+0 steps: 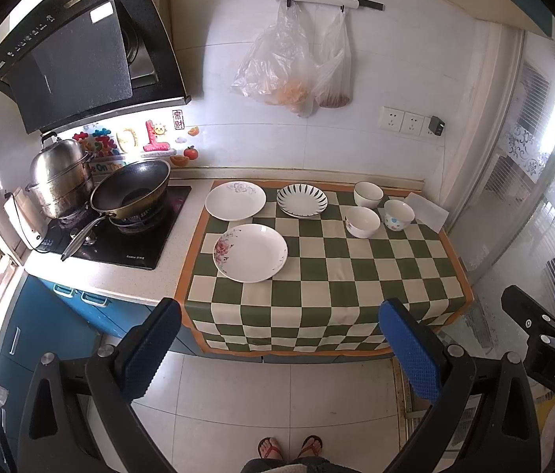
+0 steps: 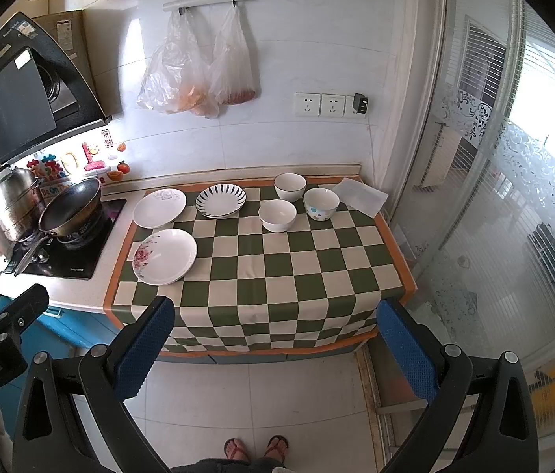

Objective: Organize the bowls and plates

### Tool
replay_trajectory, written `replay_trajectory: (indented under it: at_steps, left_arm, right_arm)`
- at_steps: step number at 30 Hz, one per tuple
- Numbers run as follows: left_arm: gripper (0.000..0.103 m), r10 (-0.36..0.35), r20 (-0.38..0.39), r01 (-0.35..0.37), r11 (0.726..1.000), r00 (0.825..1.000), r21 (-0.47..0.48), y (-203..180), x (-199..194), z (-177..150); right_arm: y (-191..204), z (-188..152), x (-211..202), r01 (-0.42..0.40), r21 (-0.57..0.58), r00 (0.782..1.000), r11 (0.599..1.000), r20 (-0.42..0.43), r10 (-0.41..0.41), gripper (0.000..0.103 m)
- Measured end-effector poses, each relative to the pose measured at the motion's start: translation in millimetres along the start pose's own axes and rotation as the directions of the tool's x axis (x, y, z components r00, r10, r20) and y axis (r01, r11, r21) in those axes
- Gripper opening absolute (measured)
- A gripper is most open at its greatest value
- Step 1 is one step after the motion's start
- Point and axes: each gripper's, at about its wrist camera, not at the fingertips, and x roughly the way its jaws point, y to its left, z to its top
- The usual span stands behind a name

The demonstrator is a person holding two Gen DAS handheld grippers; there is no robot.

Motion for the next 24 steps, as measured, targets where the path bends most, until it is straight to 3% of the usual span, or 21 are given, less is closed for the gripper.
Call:
replay_trajectory:
  at_steps: [24]
  left_arm:
    - [0.103, -0.007, -0.010, 0.007, 1.000, 1.000, -0.008, 0, 11, 8]
  right_arm:
    - [-1, 8, 8, -0.001, 0.008, 1.000, 1.000, -0.010, 0.001, 0.103]
